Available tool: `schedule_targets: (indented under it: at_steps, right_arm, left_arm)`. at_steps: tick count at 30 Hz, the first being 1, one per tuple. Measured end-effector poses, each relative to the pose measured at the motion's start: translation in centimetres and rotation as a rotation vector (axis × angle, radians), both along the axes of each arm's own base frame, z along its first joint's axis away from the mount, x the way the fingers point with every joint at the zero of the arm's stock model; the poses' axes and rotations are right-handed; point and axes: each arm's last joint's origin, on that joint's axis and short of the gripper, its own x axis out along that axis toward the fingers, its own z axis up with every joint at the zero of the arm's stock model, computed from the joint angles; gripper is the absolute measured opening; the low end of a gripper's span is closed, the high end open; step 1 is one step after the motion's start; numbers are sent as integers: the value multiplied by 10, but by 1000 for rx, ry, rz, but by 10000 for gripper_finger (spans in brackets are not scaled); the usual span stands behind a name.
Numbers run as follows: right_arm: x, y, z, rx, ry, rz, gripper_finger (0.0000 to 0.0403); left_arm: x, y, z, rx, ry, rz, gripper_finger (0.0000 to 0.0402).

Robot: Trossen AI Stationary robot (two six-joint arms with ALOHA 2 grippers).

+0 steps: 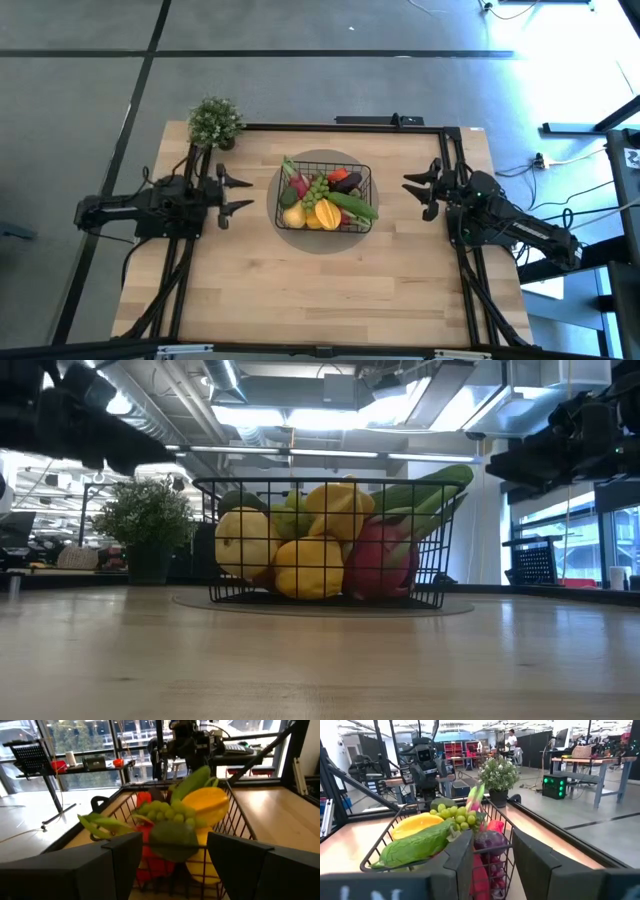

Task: Build produce basket
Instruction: Return to Home Position

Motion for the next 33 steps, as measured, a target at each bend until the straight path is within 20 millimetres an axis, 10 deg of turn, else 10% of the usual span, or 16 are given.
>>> schedule_targets:
  at_steps: [33]
  right_arm:
    - [3, -2, -4, 27, 49, -1, 131]
  left_arm:
    - [4, -1, -16, 35, 25, -41, 213]
